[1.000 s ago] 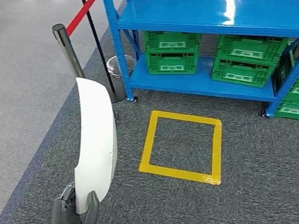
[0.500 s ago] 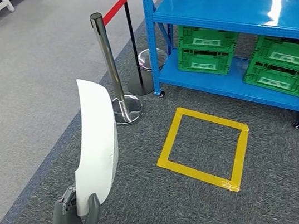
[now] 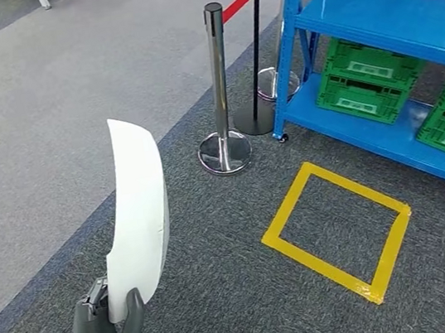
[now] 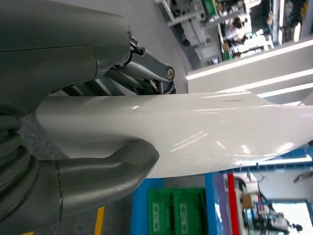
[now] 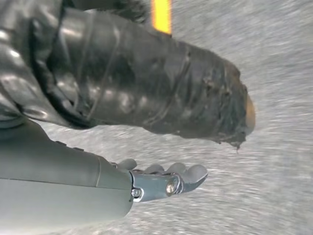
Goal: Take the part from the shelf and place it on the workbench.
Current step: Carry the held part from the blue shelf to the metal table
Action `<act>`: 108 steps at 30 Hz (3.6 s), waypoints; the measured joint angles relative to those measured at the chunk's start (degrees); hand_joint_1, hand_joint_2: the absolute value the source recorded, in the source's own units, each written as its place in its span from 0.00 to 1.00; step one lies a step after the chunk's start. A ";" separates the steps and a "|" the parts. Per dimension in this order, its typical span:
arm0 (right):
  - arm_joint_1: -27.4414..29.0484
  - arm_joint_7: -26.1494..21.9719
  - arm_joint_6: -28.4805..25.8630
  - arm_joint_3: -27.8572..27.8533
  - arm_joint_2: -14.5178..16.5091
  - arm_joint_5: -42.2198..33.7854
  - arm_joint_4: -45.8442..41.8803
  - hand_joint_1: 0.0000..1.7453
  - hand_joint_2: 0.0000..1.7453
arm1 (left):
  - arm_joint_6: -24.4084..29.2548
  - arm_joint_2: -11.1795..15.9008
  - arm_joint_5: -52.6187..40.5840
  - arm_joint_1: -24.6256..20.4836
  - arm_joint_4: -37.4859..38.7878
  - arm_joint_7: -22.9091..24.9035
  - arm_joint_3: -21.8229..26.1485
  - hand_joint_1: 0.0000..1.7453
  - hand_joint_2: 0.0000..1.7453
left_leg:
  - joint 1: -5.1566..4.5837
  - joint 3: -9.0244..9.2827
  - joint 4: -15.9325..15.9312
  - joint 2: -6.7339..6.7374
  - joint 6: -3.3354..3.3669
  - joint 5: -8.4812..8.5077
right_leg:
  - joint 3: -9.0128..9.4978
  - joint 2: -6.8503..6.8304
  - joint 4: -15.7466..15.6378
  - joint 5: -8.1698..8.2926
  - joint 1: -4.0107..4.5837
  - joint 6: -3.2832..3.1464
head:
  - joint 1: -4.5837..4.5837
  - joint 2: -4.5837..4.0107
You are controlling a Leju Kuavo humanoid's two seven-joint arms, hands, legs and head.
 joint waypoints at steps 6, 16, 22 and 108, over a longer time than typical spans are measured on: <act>0.04 -7.16 -5.91 3.10 -2.29 -7.24 -8.00 0.00 0.00 | -0.22 -0.35 -1.15 0.22 -0.15 0.80 0.34 1.00 1.00 | -0.41 -0.06 0.10 -4.09 0.72 0.24 | -7.26 4.33 12.79 -2.87 0.06 -0.15 | 0.39 0.00; 20.37 -35.12 -42.82 31.25 -1.31 -26.34 -31.58 0.00 0.00 | 5.74 -3.20 -5.99 9.92 -8.15 -0.66 5.06 1.00 1.00 | -0.36 -2.39 4.52 -6.07 -1.61 -2.15 | -0.16 5.66 -1.82 2.65 -0.34 -2.08 | 0.30 0.00; 18.39 -44.35 -17.96 34.66 -0.33 -14.07 -33.53 0.00 0.00 | 3.08 -4.40 -5.91 10.21 -9.17 -1.49 7.32 1.00 1.00 | -0.01 -7.60 16.37 -1.74 -2.52 -6.69 | -0.55 1.46 -1.85 2.18 -0.07 -2.40 | -0.76 -0.01; 17.28 -42.90 -15.85 90.46 -13.98 -18.98 -54.79 0.00 0.00 | 3.80 -5.33 -7.62 6.49 -10.58 -4.48 5.16 1.00 1.00 | 0.35 -2.77 3.54 -6.46 -1.89 -1.57 | -1.06 6.23 -2.65 3.93 0.05 -2.16 | 0.14 -0.01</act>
